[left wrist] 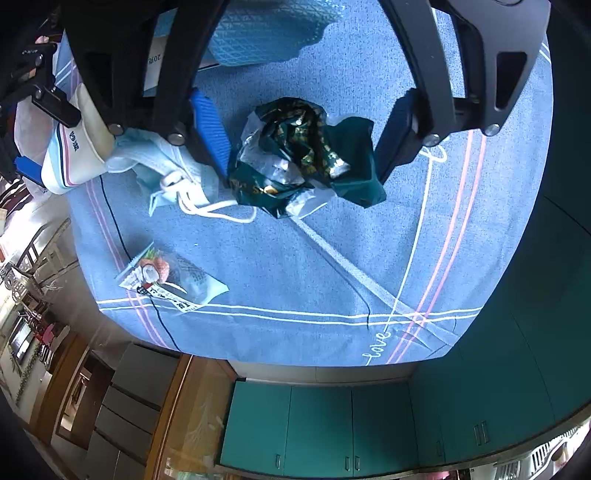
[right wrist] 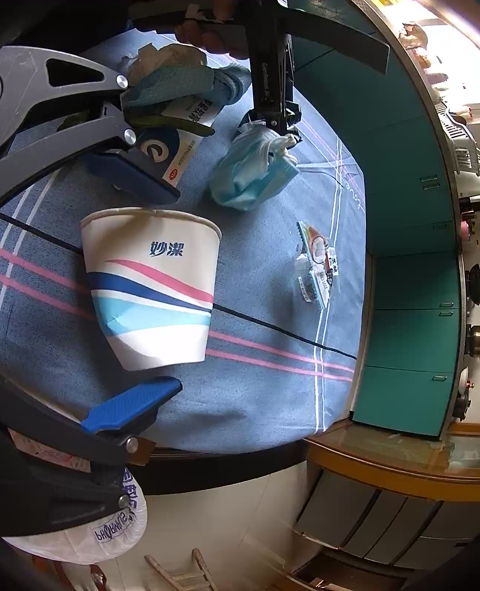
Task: Collect trash
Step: 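Grasp the dark green wrapper with the left tool while the right tool grasps the white paper cup, then drop the green wrapper from the left tool into the wastebasket while the right tool drops the paper cup, then grasp the blue face mask with the left tool while the right tool grasps the coconut snack bag, then drop the face mask from the left tool into the wastebasket while the right tool drops the snack bag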
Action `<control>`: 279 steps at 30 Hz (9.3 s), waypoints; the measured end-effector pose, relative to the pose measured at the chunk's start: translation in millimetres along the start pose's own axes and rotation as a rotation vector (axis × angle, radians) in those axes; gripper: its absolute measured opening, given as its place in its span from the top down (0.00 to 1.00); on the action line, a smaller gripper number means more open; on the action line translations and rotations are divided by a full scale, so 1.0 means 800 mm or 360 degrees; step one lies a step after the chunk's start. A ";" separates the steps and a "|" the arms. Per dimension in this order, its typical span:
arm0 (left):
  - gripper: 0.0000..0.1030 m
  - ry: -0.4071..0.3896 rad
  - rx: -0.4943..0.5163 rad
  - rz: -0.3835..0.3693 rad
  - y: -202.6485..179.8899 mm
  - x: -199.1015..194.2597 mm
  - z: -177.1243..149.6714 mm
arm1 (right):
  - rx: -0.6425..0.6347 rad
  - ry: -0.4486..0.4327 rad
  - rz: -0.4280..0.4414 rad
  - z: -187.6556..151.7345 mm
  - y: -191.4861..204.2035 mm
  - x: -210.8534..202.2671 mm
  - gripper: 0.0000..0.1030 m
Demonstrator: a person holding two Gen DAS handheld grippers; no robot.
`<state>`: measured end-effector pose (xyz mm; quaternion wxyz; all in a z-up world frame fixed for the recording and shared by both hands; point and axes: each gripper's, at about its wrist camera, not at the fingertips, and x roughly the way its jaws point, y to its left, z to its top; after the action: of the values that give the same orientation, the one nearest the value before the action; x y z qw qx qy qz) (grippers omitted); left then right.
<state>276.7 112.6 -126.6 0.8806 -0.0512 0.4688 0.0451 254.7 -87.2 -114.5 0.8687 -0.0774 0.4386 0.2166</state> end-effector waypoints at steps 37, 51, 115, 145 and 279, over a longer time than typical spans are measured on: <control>0.34 -0.0769 0.0138 0.0232 -0.043 -0.133 -0.014 | -0.0019 -0.0146 -0.0138 -0.002 0.011 -0.025 0.17; 0.34 -0.0672 0.0406 -0.0116 -0.142 -0.127 -0.036 | 0.0364 -0.0706 -0.0473 -0.057 -0.116 -0.242 0.17; 0.66 -0.0020 0.0142 -0.0182 -0.042 -0.018 0.000 | 0.0272 -0.0159 0.0132 0.115 -0.048 0.001 0.07; 0.63 -0.0160 0.0035 -0.0103 -0.008 -0.052 -0.001 | 0.0132 0.0003 0.0304 0.017 -0.018 -0.009 0.36; 0.23 -0.0402 0.0950 -0.0443 -0.327 -0.098 -0.082 | 0.0598 -0.0602 -0.0420 -0.167 -0.230 -0.245 0.12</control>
<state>212.3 -157.4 -85.1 0.9056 0.1509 0.3371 -0.2085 136.7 -355.4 -49.5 0.9548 0.0700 0.2874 0.0273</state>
